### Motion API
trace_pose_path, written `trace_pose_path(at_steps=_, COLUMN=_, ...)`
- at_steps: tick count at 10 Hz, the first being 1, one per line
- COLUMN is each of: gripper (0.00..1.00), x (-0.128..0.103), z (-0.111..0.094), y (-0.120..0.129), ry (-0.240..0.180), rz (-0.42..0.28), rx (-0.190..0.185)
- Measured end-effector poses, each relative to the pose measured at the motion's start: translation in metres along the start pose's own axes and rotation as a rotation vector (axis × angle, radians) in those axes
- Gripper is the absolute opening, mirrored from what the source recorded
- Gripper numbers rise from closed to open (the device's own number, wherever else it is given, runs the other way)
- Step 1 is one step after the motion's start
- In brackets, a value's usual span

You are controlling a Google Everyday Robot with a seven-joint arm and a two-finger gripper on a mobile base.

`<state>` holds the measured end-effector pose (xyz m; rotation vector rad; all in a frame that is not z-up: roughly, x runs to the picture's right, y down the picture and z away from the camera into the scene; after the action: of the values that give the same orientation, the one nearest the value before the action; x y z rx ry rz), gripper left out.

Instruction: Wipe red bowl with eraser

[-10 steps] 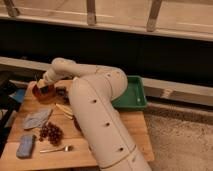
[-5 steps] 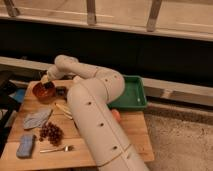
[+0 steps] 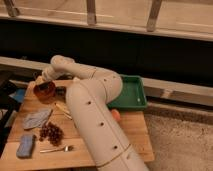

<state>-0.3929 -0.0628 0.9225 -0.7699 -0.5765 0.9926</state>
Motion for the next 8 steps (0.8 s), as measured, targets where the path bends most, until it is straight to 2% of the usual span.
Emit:
trace_pose_path(at_steps=2, gripper=0.0, x=0.013, z=-0.01, y=0.005, ry=0.016, rz=0.015, rx=0.001)
trace_pose_path(at_steps=4, gripper=0.0, x=0.024, z=-0.023, y=-0.01, ry=0.013, rz=0.056, rx=0.025)
trace_pose_path(at_steps=7, gripper=0.0, x=0.015, z=-0.026, y=-0.043, ry=0.008, rz=0.074, rx=0.055)
trace_pose_path(at_steps=8, gripper=0.0, x=0.011, z=-0.021, y=-0.047, ry=0.011, rz=0.063, rx=0.052)
